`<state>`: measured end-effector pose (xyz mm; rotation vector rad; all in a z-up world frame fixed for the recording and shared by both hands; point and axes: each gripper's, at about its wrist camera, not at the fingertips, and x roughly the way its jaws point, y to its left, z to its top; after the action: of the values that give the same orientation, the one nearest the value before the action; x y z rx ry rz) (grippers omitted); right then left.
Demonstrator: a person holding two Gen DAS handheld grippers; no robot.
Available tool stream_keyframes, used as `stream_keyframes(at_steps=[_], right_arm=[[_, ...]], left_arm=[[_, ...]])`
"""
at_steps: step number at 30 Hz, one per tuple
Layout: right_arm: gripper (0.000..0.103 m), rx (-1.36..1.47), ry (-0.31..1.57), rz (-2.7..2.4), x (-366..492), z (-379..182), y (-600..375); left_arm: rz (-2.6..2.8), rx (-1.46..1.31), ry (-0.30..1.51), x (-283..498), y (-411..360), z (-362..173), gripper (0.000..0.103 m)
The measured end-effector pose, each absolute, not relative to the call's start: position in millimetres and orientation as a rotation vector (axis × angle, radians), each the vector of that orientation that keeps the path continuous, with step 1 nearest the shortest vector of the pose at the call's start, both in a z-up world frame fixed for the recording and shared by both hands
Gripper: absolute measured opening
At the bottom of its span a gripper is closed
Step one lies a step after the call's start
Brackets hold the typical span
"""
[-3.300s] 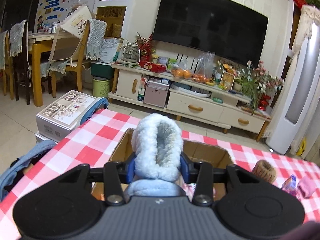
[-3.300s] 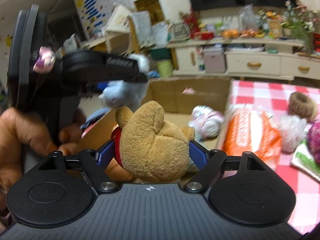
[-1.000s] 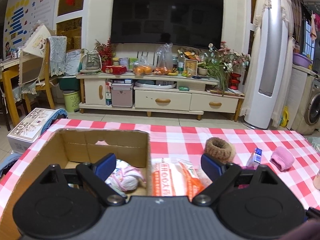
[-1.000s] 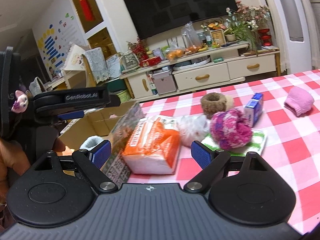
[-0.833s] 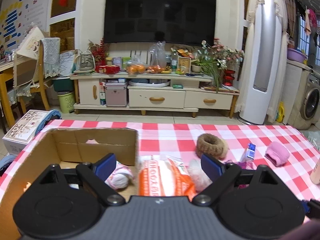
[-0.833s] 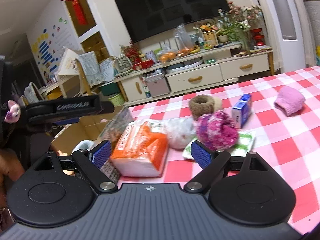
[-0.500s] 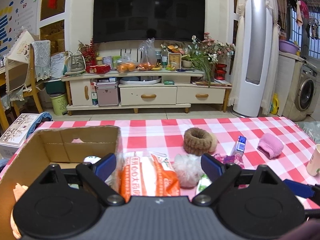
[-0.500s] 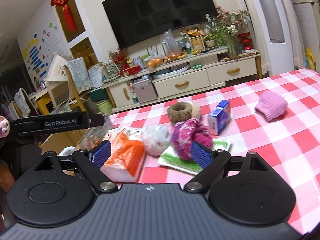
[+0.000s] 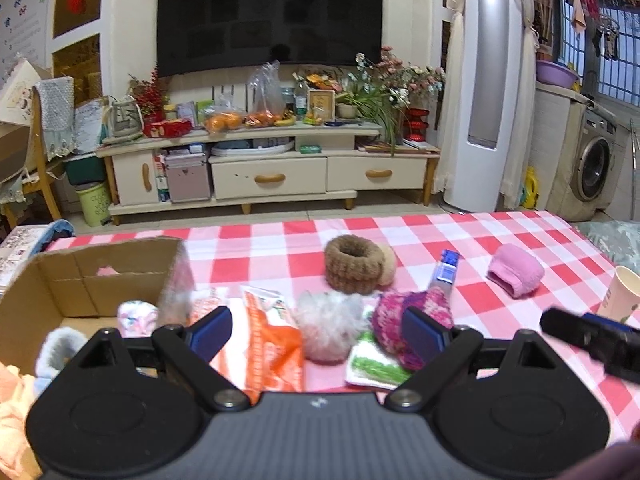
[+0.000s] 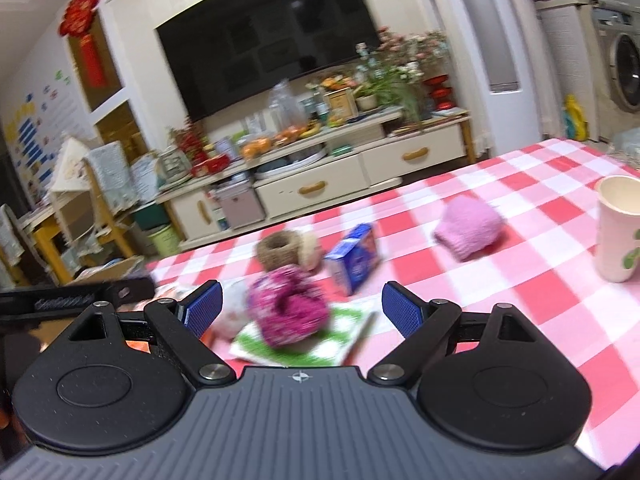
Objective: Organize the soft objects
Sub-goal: 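Move both tools back to the remaining items on the table, then grasp the pink-purple knitted ball with the left tool while the right grasps the pink towel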
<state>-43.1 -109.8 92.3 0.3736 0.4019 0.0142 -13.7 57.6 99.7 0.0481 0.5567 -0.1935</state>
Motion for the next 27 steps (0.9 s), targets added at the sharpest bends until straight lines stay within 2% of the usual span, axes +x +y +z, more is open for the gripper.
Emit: stream_keyframes(at_steps=[16,27], right_arm=[[0.103,0.316,0.435,-0.241,4,55,-202],[0.103,0.216,0.466,-0.239,54,47,-216]], left_arm=[[-0.301,0.048,0.628,0,1,74,0.092],[-0.279,0.020,0.683,27,-19,57,0.092]])
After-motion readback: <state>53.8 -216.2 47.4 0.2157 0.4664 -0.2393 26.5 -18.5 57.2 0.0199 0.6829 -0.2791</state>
